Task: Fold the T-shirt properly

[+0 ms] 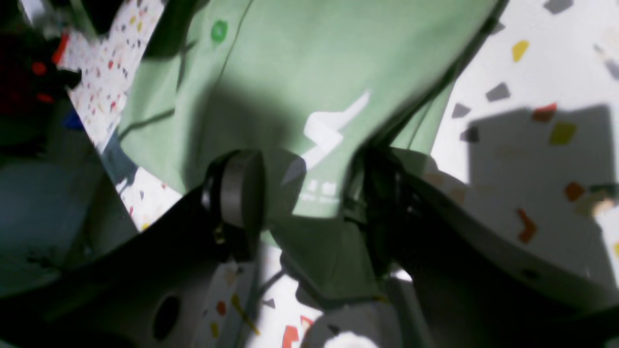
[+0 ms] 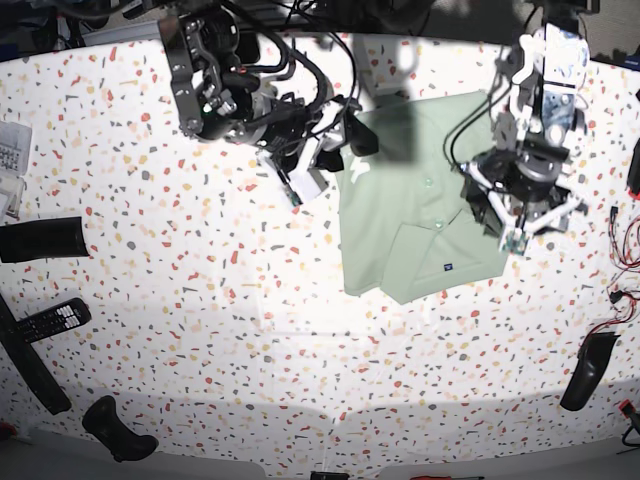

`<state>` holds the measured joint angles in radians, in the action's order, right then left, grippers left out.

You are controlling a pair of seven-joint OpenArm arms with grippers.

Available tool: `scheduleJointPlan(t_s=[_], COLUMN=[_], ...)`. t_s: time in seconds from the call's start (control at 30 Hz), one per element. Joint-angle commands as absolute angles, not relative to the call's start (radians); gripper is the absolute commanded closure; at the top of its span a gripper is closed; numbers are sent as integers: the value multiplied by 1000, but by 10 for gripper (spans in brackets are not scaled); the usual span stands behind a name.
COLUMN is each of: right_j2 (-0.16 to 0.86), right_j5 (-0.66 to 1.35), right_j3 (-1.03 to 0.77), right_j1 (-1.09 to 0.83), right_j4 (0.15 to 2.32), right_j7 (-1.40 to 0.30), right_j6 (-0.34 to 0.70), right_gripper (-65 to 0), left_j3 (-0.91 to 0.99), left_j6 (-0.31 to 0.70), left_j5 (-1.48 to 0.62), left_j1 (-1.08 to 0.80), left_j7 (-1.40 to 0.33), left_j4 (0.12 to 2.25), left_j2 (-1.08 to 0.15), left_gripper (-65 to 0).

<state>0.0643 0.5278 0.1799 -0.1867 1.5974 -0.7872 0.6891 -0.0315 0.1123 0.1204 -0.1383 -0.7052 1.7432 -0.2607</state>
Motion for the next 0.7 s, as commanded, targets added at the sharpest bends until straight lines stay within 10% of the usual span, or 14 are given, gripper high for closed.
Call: scheduleJointPlan(t_s=[0.0, 0.67], right_j2=[63, 66], right_j5=[554, 486], right_j3=[175, -260], right_j1=[-178, -178], right_j4=[1638, 1838], right_j7=[-764, -802], right_j6=[698, 698], right_gripper=[-314, -314], left_j3=[-27, 226], left_j6=[109, 165], left_j5=[123, -216], left_j1=[-115, -68], left_j7=[-684, -819], left_j4=[1760, 1763], left_j2=[-267, -267], left_gripper=[-393, -393])
